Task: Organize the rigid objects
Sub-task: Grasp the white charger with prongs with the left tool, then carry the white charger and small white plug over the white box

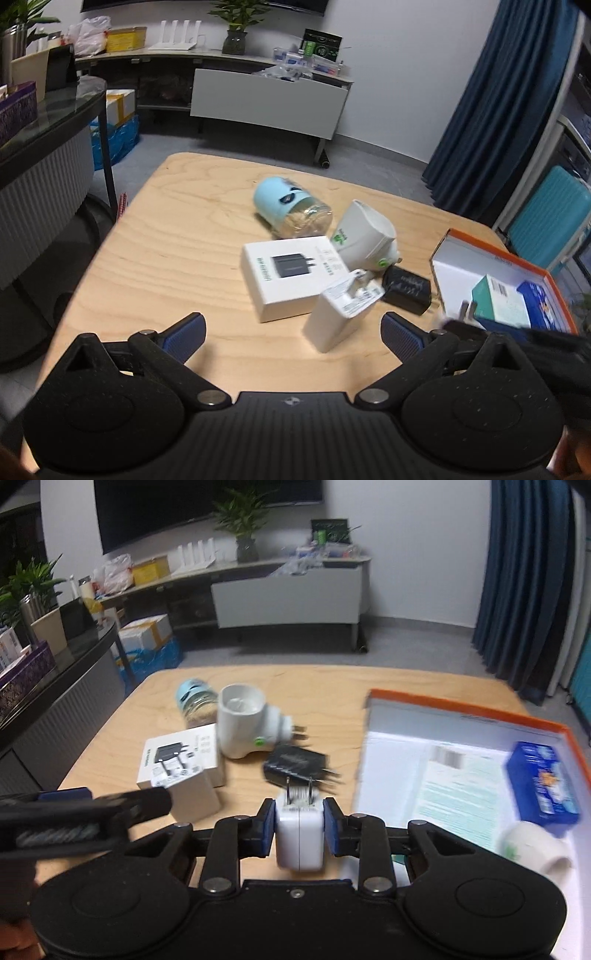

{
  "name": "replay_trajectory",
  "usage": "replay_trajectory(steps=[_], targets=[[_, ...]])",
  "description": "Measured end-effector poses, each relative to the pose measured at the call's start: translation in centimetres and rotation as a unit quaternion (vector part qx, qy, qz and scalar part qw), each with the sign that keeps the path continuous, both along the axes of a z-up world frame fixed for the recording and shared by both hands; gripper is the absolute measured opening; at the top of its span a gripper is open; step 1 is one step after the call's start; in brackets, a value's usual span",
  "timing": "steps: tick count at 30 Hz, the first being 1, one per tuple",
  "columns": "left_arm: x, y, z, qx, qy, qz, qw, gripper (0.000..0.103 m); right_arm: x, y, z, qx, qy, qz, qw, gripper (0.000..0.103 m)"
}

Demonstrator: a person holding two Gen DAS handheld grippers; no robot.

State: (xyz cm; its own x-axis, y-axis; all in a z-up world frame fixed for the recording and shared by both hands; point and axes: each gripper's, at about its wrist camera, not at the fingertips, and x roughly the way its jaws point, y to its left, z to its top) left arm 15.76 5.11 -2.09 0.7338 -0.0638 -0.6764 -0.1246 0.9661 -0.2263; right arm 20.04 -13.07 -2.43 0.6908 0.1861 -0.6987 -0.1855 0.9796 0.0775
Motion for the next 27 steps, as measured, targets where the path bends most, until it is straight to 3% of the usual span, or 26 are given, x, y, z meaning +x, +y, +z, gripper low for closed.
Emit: replay_trajectory(steps=[7,10,14,27], targets=[[1.9,-3.9,-0.8,0.022,-0.005,0.078,0.9967,0.100,-2.3,-2.0,0.8,-0.003,-0.014,0.000,1.000,0.034],[2.6,-4.3,-1.6,0.049,-0.004,0.094,0.9943,0.083,-3.0,-2.6,0.9,0.004,-0.015,0.002,1.000,0.034],[1.7,-3.0,-1.7,0.047,-0.018,0.080,0.9955,0.047,-3.6,-3.1,1.0,0.018,-0.017,0.004,1.000,0.034],[-3.2,-1.0,0.0,0.035,-0.039,0.022,0.9984,0.044,-5.2,-2.5,2.1,0.033,-0.030,0.014,0.999,0.034]])
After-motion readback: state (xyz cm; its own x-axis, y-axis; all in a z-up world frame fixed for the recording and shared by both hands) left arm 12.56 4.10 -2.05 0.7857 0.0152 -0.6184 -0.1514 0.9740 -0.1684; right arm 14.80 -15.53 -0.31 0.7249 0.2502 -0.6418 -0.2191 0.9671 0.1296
